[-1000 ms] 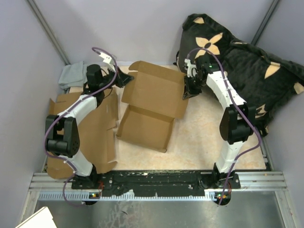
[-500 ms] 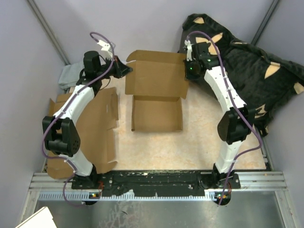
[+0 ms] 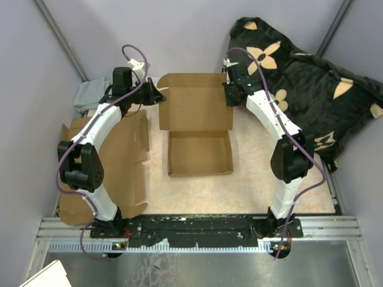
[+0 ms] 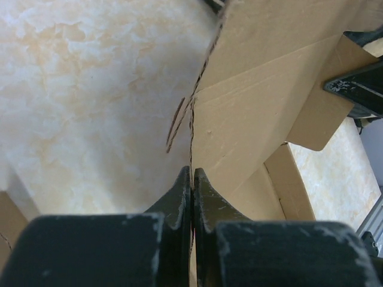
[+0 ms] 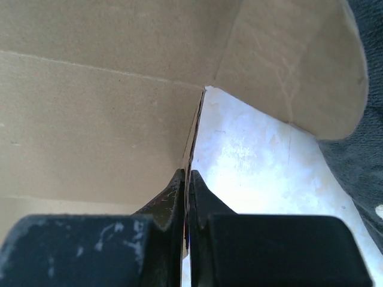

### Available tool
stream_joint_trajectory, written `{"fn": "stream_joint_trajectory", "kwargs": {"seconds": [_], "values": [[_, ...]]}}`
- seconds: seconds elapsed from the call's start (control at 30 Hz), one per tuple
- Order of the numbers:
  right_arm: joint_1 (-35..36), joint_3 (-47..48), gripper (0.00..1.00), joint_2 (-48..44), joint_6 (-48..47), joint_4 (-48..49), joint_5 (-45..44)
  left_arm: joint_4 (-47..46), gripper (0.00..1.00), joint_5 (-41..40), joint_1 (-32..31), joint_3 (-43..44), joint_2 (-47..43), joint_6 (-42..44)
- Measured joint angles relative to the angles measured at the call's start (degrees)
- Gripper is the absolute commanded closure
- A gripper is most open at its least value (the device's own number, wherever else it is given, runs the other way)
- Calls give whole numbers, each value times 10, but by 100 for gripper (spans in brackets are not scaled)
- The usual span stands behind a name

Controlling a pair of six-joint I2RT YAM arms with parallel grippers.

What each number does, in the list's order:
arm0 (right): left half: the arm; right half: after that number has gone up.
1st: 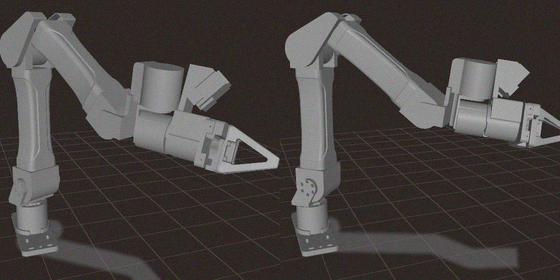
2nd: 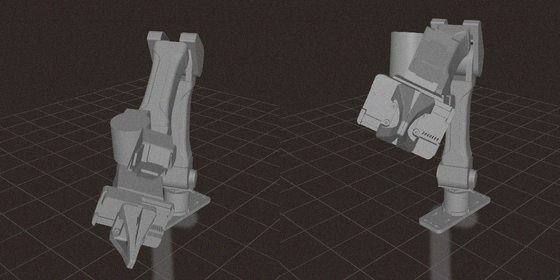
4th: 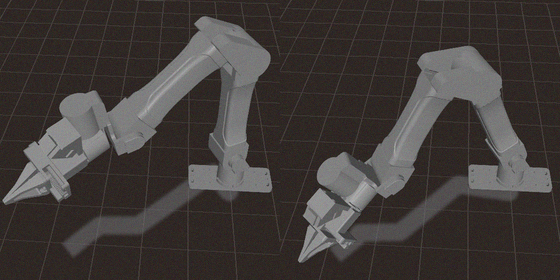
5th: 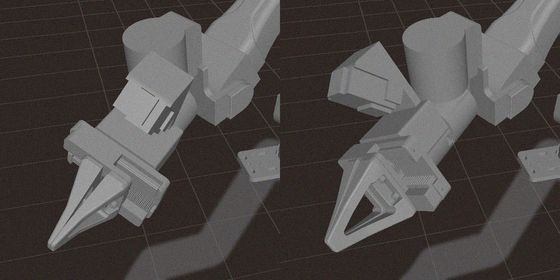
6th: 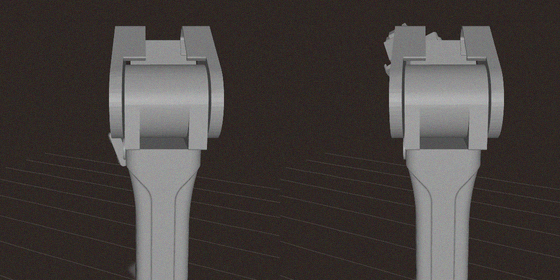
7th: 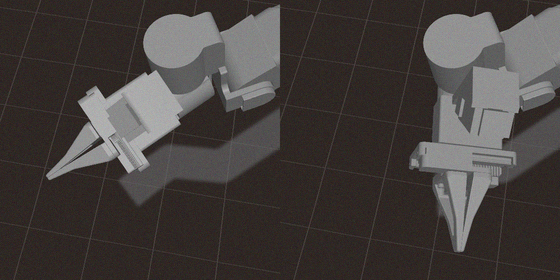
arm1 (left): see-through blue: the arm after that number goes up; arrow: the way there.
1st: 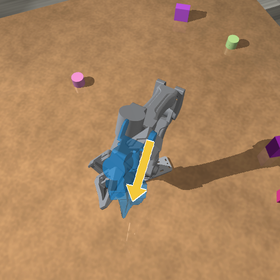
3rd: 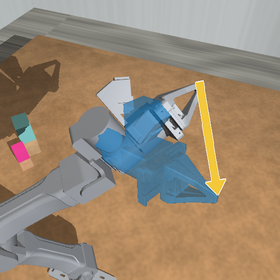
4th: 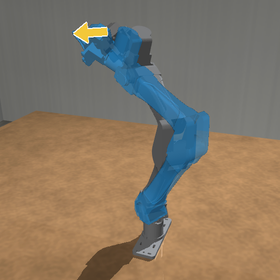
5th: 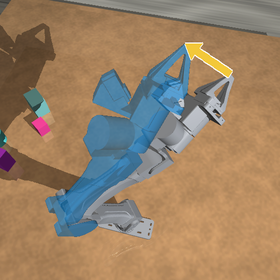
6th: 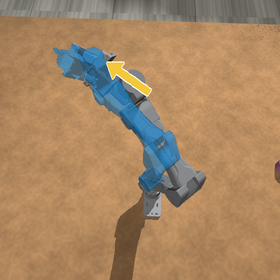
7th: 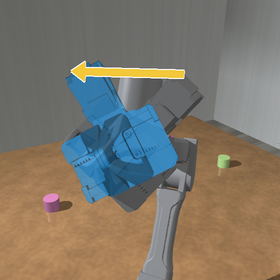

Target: Fold the paper box

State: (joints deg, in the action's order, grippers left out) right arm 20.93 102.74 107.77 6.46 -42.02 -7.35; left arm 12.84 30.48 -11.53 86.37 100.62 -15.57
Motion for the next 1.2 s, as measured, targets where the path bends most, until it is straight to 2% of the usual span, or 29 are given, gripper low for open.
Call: {"fn": "stream_joint_trajectory", "kwargs": {"seconds": [0.53,0.97,1.2], "values": [[7,-4,100,0,1,31,-15,38,100,-21,-2,19,0,0],[8,-68,100,-8,1,99,-18,60,100,-33,-2,44,10,0],[8,-71,100,-10,1,114,-23,66,100,9,16,59,19,0]]}}
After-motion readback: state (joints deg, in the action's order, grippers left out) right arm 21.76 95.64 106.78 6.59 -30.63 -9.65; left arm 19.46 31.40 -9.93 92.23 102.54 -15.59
